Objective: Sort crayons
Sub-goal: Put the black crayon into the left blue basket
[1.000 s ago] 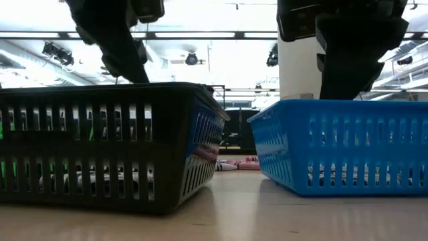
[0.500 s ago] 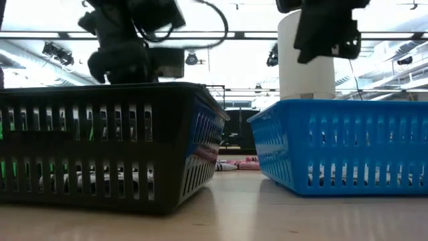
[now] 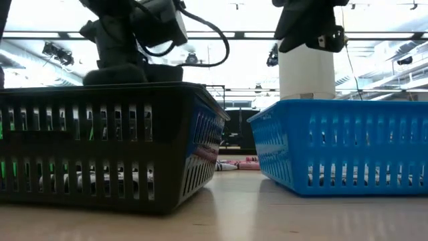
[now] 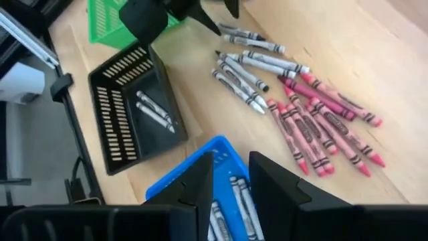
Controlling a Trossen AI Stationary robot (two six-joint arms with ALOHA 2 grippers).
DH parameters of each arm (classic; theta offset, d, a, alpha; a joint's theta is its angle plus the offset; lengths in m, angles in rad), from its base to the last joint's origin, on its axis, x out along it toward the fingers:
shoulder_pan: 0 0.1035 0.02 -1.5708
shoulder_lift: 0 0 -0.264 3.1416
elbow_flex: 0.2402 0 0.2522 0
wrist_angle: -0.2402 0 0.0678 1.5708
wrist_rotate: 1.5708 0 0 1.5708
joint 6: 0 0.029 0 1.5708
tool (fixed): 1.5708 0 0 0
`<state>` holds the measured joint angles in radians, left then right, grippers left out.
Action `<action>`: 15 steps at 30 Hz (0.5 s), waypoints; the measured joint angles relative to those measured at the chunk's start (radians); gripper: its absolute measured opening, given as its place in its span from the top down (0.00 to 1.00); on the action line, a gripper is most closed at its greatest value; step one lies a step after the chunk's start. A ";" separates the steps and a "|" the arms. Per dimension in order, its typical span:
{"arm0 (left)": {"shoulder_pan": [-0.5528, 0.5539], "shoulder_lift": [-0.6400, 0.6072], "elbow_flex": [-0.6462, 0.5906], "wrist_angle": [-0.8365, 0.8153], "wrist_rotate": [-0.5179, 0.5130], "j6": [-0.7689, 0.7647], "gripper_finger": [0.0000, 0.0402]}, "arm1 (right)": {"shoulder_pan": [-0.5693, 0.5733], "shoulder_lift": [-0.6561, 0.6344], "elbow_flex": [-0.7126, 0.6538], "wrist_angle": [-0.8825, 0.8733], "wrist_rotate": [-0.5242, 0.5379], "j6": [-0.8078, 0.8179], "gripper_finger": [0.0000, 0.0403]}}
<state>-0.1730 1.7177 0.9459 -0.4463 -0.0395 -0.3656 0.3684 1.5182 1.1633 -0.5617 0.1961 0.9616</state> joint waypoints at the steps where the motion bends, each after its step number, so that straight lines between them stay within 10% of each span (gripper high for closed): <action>1: 0.000 0.003 -0.001 -0.011 0.000 0.000 0.61 | -0.005 0.000 0.000 0.002 -0.001 -0.008 0.74; 15: -0.021 0.046 0.001 -0.009 -0.073 0.019 0.66 | -0.025 -0.001 0.034 0.014 0.012 -0.053 0.74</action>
<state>-0.1935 1.7638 0.9470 -0.4556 -0.1121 -0.3471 0.3431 1.5177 1.1973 -0.5479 0.2080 0.9081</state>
